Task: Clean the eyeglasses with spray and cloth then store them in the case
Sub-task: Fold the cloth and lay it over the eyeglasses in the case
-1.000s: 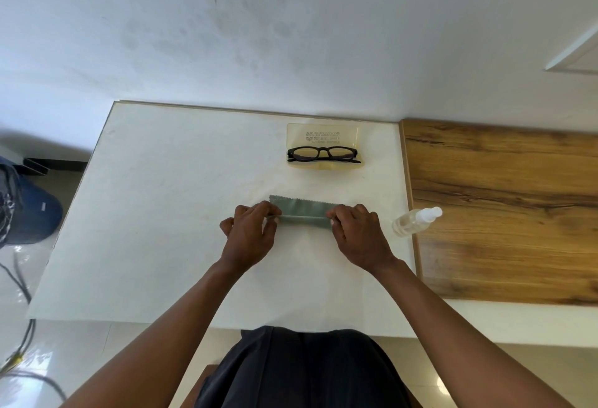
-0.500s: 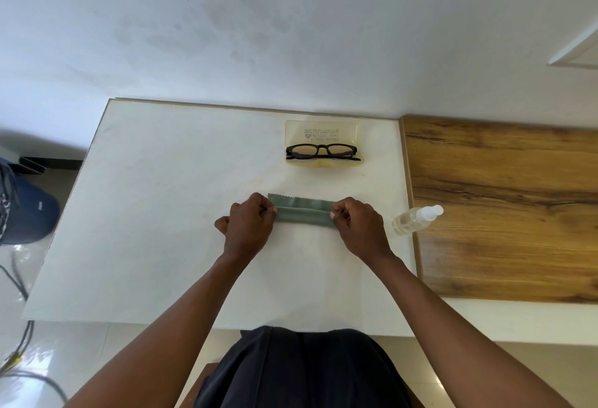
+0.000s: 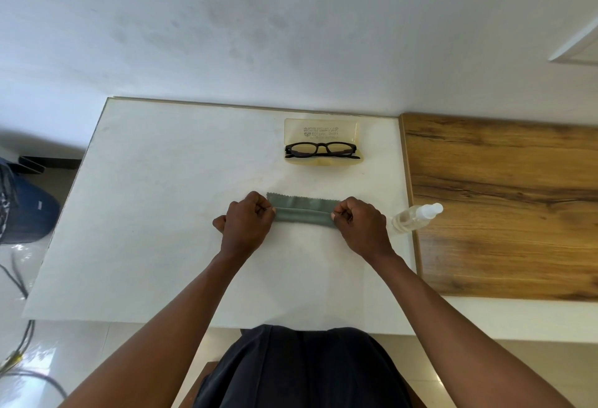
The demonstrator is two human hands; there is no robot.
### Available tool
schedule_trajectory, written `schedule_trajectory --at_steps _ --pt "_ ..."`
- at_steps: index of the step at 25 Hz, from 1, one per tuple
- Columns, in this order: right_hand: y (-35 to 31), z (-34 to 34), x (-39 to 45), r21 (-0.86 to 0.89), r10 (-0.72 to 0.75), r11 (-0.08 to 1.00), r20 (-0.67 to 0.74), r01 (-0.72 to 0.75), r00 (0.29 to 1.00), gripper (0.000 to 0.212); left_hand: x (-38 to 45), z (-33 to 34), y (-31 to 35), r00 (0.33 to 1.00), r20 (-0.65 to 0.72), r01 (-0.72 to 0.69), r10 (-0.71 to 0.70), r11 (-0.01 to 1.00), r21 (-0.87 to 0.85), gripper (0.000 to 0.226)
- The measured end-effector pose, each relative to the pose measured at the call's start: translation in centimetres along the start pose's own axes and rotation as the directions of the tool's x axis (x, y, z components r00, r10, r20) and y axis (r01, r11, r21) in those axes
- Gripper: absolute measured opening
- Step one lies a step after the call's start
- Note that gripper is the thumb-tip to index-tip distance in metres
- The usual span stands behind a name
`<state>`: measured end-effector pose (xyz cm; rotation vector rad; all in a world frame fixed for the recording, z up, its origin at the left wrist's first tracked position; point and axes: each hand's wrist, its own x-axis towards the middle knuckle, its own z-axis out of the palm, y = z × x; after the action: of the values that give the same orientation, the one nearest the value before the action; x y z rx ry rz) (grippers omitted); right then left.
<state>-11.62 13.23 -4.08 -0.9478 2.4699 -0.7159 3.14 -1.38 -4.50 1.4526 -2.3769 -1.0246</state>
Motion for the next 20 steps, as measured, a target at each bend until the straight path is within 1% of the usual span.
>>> schedule_trajectory --at_steps 2,4,6,7,8,9,11,13,15,17,18,20 --pt "0.0 0.1 0.1 -0.012 0.01 1.0 -0.011 -0.01 1.0 0.011 0.1 0.1 0.2 1.0 0.002 0.014 -0.014 1.0 0.007 0.012" --pt "0.0 0.2 0.0 -0.033 0.018 0.999 -0.04 -0.019 0.999 0.013 0.0 0.1 0.3 1.0 -0.025 0.006 -0.006 1.0 0.001 0.012" --pt "0.0 0.2 -0.3 -0.078 -0.007 0.997 -0.121 -0.002 0.993 0.013 -0.4 0.1 0.0 0.995 -0.081 -0.06 0.063 0.997 0.038 0.01" --pt "-0.1 0.2 -0.6 -0.117 -0.056 0.992 -0.176 0.036 0.983 0.012 -0.7 0.1 -0.3 0.985 -0.099 -0.13 0.139 0.987 0.089 0.008" --pt "-0.2 0.2 -0.9 -0.169 -0.131 0.981 -0.223 0.094 0.966 0.01 -1.1 0.0 -0.5 0.965 -0.096 -0.226 0.244 0.96 0.162 0.007" --pt "-0.2 0.3 -1.2 -0.228 -0.219 0.96 -0.247 0.163 0.944 0.006 -1.4 0.0 -0.8 0.93 -0.073 -0.333 0.36 0.91 0.248 0.007" --pt "-0.3 0.5 -1.7 -0.35 -0.385 0.888 -0.209 0.299 0.899 0.007 -1.9 -0.2 -1.3 0.837 -0.006 -0.499 0.547 0.767 0.403 0.011" --pt "-0.3 0.7 -2.1 -0.496 -0.509 0.779 -0.143 0.384 0.848 0.01 -2.0 -0.5 -1.3 0.757 0.024 -0.576 0.653 0.649 0.497 0.012" --pt "-0.1 0.9 -2.2 -0.626 -0.582 0.665 -0.091 0.408 0.808 0.011 -1.8 -0.7 -1.1 0.698 0.043 -0.609 0.715 0.56 0.562 0.017" --pt "-0.1 1.0 -2.3 -0.691 -0.63 0.595 -0.085 0.41 0.772 0.019 -1.7 -0.7 -0.9 0.663 0.078 -0.623 0.744 0.492 0.608 0.026" --pt "-0.2 1.0 -2.2 -0.702 -0.648 0.579 -0.088 0.414 0.757 0.022 -1.7 -0.7 -0.7 0.661 0.093 -0.623 0.745 0.476 0.62 0.03" --pt "-0.5 0.8 -2.0 -0.696 -0.647 0.58 -0.078 0.424 0.758 0.025 -1.7 -0.8 -0.3 0.687 0.103 -0.613 0.719 0.499 0.612 0.033"
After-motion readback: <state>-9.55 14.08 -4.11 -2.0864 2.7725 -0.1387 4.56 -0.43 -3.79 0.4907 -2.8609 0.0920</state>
